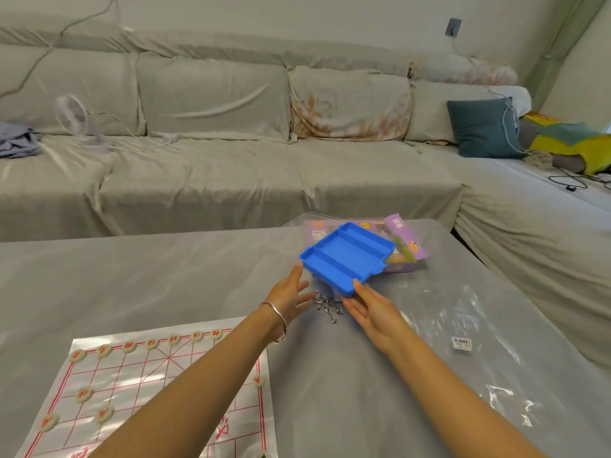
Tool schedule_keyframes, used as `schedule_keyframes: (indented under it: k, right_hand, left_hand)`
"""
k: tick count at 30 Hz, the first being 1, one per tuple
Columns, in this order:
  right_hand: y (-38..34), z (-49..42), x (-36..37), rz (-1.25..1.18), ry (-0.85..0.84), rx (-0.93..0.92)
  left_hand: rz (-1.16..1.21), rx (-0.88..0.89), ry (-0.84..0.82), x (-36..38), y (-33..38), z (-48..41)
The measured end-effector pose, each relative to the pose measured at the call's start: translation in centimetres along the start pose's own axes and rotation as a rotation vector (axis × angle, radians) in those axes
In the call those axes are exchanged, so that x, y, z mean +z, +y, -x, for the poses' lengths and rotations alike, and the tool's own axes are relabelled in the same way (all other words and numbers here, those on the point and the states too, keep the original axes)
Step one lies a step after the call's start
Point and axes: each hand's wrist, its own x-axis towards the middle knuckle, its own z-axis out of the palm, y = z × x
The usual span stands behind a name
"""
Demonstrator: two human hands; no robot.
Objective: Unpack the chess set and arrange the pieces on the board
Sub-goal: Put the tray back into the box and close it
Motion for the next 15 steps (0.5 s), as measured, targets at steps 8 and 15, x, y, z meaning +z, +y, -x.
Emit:
schedule_keyframes:
  k: [8,15]
  right_hand:
    - [1.1,5.3,1.8,0.179,-0.193,-0.007]
    - [0.1,2.9,-0.6,0.349,0.046,-0.087]
  left_hand:
    - [0.243,0.188,0.081,-1.7,-0.4,1.5]
    - [0.232,0.261,0.230,-7.1,0.7,2.6]
